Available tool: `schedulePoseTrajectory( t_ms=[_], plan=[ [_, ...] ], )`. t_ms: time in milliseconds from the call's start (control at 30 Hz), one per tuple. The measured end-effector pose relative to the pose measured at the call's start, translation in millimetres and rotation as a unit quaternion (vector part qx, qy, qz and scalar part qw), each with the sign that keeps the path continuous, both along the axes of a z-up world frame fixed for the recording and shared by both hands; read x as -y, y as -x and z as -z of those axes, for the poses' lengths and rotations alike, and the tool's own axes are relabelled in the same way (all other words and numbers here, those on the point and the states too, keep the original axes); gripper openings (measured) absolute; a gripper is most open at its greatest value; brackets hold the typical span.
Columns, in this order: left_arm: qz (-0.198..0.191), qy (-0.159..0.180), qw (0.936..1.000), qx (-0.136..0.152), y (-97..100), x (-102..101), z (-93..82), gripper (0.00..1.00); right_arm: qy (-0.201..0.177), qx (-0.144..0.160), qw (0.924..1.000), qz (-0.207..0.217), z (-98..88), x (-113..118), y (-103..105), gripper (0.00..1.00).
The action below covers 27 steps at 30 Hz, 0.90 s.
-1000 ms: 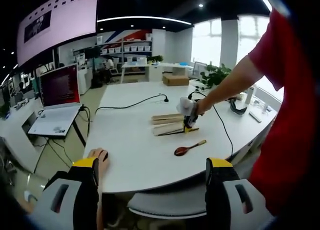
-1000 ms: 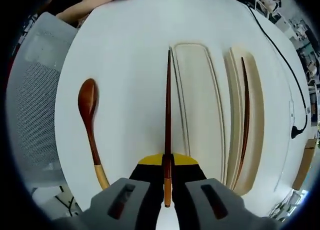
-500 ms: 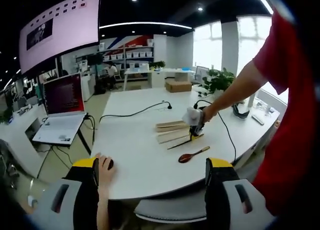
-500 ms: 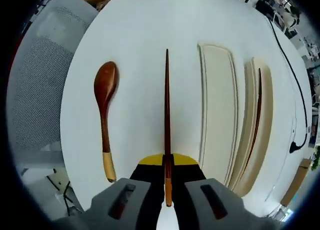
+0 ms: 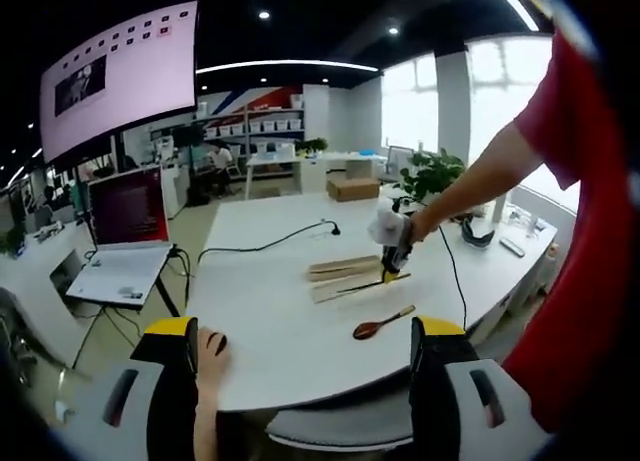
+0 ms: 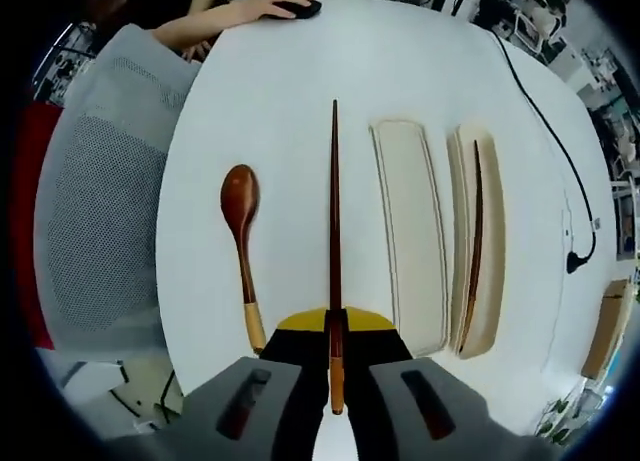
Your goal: Arrange the utensils inside the cutlery case until each visible utensil rests in its matching compartment.
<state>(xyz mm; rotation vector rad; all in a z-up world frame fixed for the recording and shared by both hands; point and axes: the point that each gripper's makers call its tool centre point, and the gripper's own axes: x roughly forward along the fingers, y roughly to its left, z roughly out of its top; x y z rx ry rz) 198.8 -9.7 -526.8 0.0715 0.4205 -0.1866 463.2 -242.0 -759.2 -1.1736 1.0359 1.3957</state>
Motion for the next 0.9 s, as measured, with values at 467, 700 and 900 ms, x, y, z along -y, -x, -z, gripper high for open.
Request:
schedulePoseTrajectory(
  t_ms=[467, 700, 900],
  plan=[
    [0.021, -0.001, 0.9997, -0.009, -2.4, 0.0, 6.8, 0.88, 0.006, 0.005, 0.9998, -0.020, 10.2, 9.3, 31.0, 0.00],
    [-0.005, 0.017, 0.9998, 0.000, 3.0, -3.4, 11.7, 0.89, -0.036, 0.016, 0.9983, 0.043, 13.3, 6.5, 47.9, 0.00],
    [-0.024, 0.030, 0.9993, 0.000, 8.7, -13.3, 16.3, 0.89, 0.003, 0.037, 0.9993, -0.006, 15.4, 16.5, 48.1, 0.00]
  ],
)
